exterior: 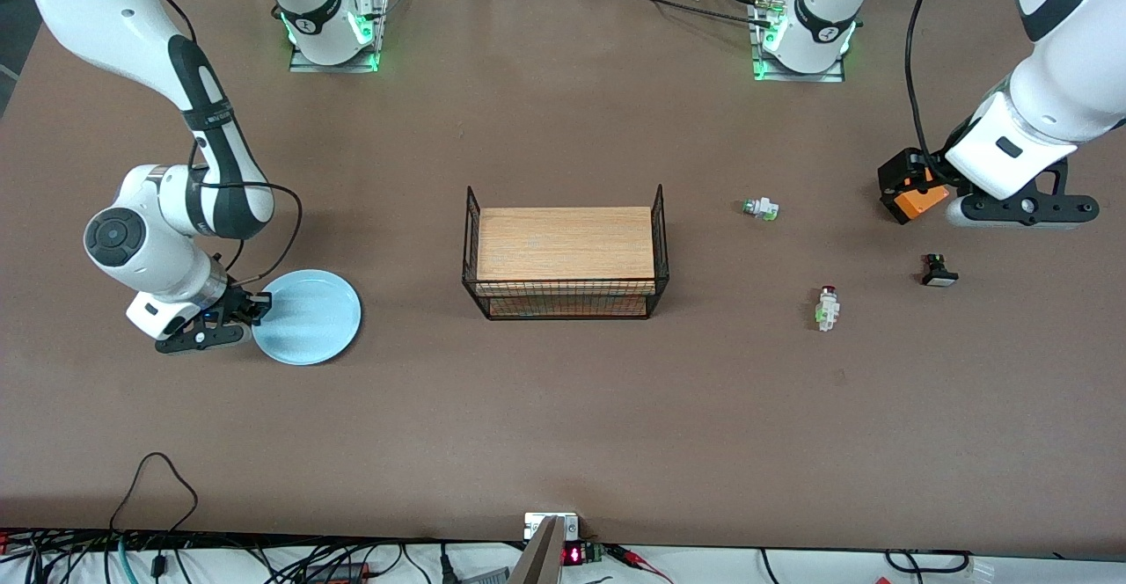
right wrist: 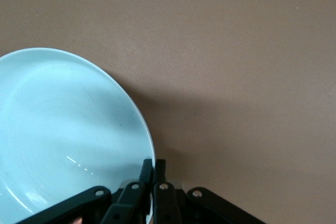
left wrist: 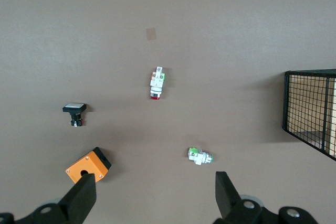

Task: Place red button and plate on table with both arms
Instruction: 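Lower the blue plate flat onto the table with the right gripper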

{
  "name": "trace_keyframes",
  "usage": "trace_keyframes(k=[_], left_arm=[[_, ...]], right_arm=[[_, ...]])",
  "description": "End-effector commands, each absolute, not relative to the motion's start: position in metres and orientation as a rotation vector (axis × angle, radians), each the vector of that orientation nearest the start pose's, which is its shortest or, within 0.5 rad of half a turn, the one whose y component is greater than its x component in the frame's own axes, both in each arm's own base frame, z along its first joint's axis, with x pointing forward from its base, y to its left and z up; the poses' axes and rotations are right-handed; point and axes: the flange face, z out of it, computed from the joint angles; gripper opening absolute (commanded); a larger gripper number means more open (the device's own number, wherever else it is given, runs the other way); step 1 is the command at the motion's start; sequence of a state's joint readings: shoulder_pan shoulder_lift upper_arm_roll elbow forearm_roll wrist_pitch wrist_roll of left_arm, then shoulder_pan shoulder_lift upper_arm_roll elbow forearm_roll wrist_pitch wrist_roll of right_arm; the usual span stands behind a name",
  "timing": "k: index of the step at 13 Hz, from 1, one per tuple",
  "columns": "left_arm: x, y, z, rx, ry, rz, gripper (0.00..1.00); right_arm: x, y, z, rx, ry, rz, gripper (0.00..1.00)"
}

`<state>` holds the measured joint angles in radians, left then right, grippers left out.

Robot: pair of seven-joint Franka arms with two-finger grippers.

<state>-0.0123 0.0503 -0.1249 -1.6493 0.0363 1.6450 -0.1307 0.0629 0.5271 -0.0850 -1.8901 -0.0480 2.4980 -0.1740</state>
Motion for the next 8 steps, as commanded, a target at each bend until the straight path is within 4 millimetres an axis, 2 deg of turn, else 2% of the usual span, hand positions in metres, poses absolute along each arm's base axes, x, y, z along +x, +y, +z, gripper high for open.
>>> trace_keyframes(k=[1,4,8], left_arm=[[0.57,-0.073,0.571,-3.086,0.033,0.086,1.0],[0.57,-0.074,0.571,-3.086,0.021,0.085,1.0],[0.571,-0.074,0.571,-3.085,0.033,0.081,1.0]], right_arm=[[0.637,-0.01,0.23,-3.185,-0.347,-0.146,0.0],[0.637,-0.01,0.218,-3.186,-0.352,-0.158,0.01],[0.634,-0.013,0.187,-3.187,-0.353,-0.229,0.01]])
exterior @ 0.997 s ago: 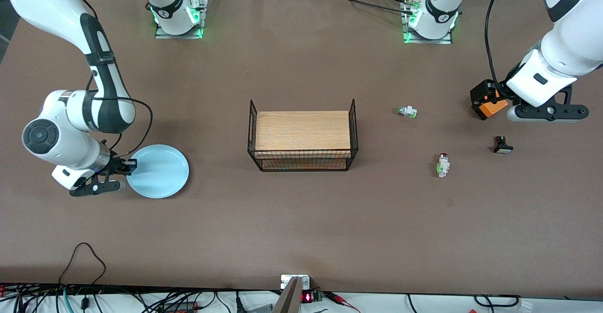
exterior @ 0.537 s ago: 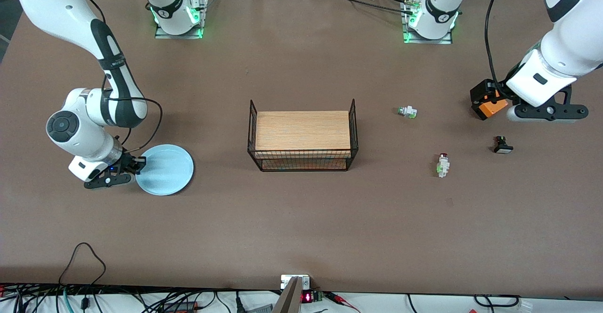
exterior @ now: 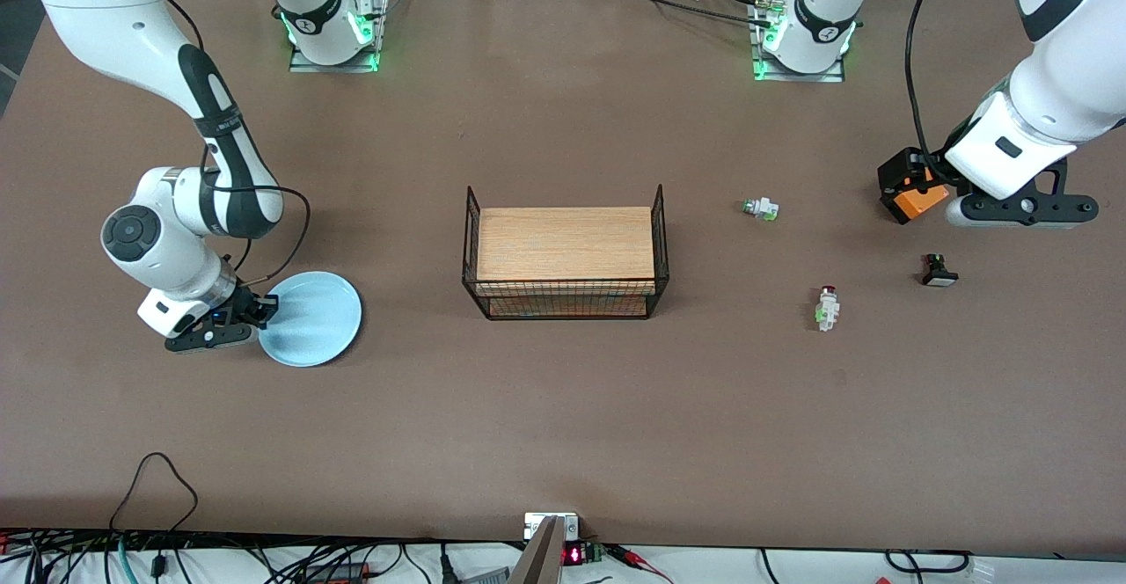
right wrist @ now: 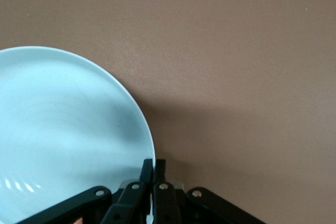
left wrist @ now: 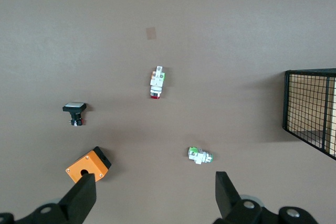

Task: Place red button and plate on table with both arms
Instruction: 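Lower the blue plate flat onto the table with the right gripper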

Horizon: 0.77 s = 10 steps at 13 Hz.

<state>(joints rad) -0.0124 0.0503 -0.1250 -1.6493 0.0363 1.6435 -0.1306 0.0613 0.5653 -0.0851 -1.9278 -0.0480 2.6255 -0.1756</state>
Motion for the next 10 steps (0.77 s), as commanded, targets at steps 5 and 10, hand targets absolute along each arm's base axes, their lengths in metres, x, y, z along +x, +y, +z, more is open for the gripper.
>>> trace_keyframes(k=[5,10], left_arm=[[0.572,-0.071,0.571,-3.086,0.031,0.076,1.0],[0.572,-0.07,0.57,-3.086,0.026,0.077,1.0]], right_arm=[[0.636,-0.005,0.191,-3.18,-0.447,-0.246,0.57],[0.633,0.0,0.197,-3.172,-0.471,-0.288,1.0]])
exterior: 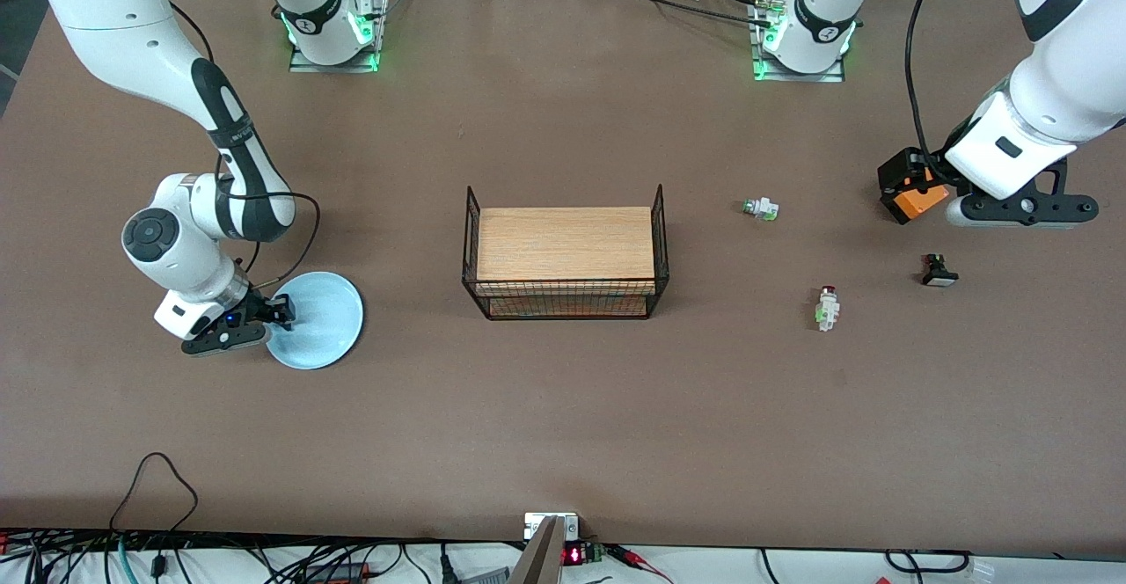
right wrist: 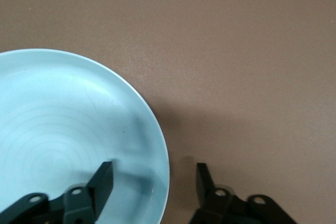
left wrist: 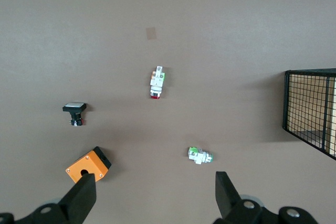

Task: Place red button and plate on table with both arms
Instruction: 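Lower the blue plate flat onto the table with the right gripper, then open the right gripper to release the plate rim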

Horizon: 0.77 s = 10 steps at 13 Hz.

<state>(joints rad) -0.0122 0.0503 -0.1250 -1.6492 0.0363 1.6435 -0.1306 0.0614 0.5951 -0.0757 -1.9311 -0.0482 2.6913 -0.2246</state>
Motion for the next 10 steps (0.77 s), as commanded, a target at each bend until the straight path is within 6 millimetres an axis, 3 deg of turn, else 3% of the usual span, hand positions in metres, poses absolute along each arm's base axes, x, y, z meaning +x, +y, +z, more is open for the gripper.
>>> trace_keyframes(k=[1,3,5,6,7,9,10], left_arm=[[0.572,-0.069,0.57,-3.086,0.024,0.079,1.0],[0.572,-0.071,0.57,-3.087,0.026,0.079,1.0],[0.572,-0.071,0.57,-3.086,0.026,0.079,1.0],[0.572,-0.071,0.57,-3.087,0.028,0.079,1.0],[0.572,-0.071,0.57,-3.086,0.028,0.079,1.0],[0.572,-0.074,0.57,-3.086,0.031,0.078,1.0],[0.572,-0.075,0.57,-3.085,0.031,0.078,1.0]], right_arm=[[0.624,0.006,0.189,-3.164,-0.485,-0.348,1.0],[0.596,0.008,0.172,-3.157,-0.498,-0.368,1.0],[0.592,0.017,0.17,-3.152,-0.528,-0.342,1.0],[0.598,0.012,0.19,-3.148,-0.584,-0.383,1.0],[0.602,0.014,0.199,-3.144,-0.635,-0.326,1.0],[0.627,0.013,0.243,-3.152,-0.636,-0.179,1.0],[0.643,0.011,0.277,-3.154,-0.62,-0.058,1.0]])
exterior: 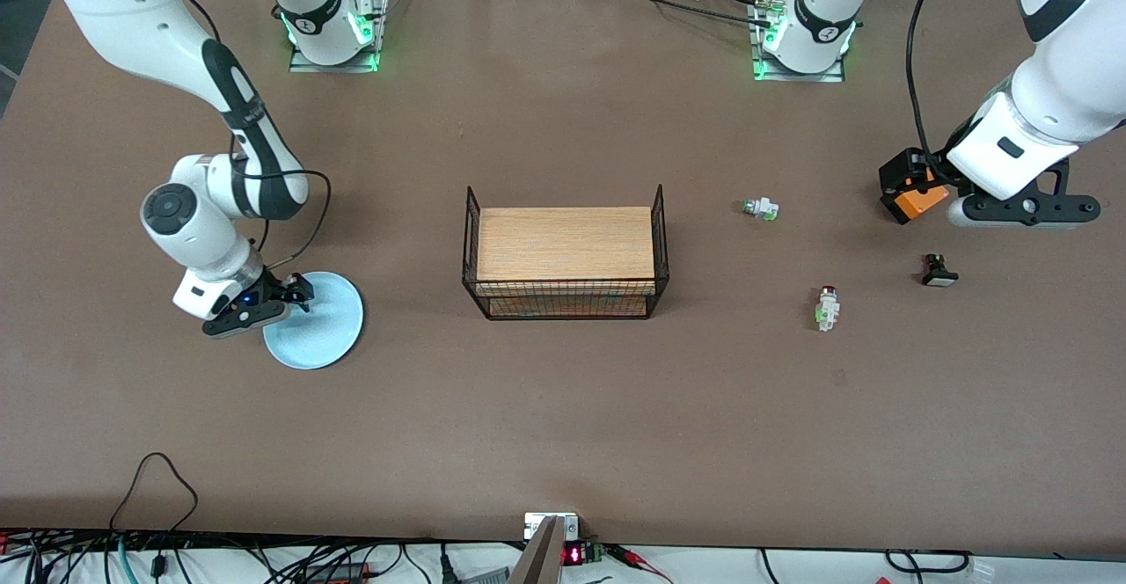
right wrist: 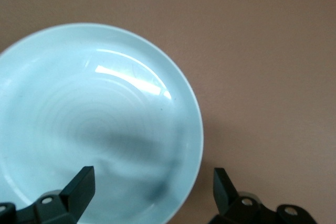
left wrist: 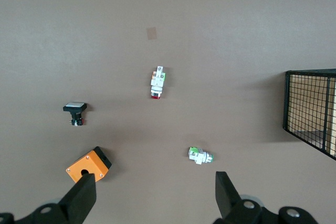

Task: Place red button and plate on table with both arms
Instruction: 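Open the right gripper to release the plate rim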

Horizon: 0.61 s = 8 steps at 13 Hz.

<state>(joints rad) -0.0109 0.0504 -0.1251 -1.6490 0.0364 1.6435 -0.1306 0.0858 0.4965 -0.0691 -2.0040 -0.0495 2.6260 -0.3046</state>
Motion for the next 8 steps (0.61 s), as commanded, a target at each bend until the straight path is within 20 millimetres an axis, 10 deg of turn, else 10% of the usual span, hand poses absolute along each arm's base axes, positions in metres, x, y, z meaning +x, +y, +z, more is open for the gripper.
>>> trace_keyframes(k=[1,8], left_arm=[[0.571,-0.075,0.571,-3.086,0.031,0.076,1.0],[0.572,-0.075,0.57,-3.086,0.036,0.076,1.0]], right_arm=[[0.653,0.003,0.309,-3.157,-0.592,0.041,1.0],[0.644,-0.02,0.505,-3.148,-0.428,0.24,1.0]])
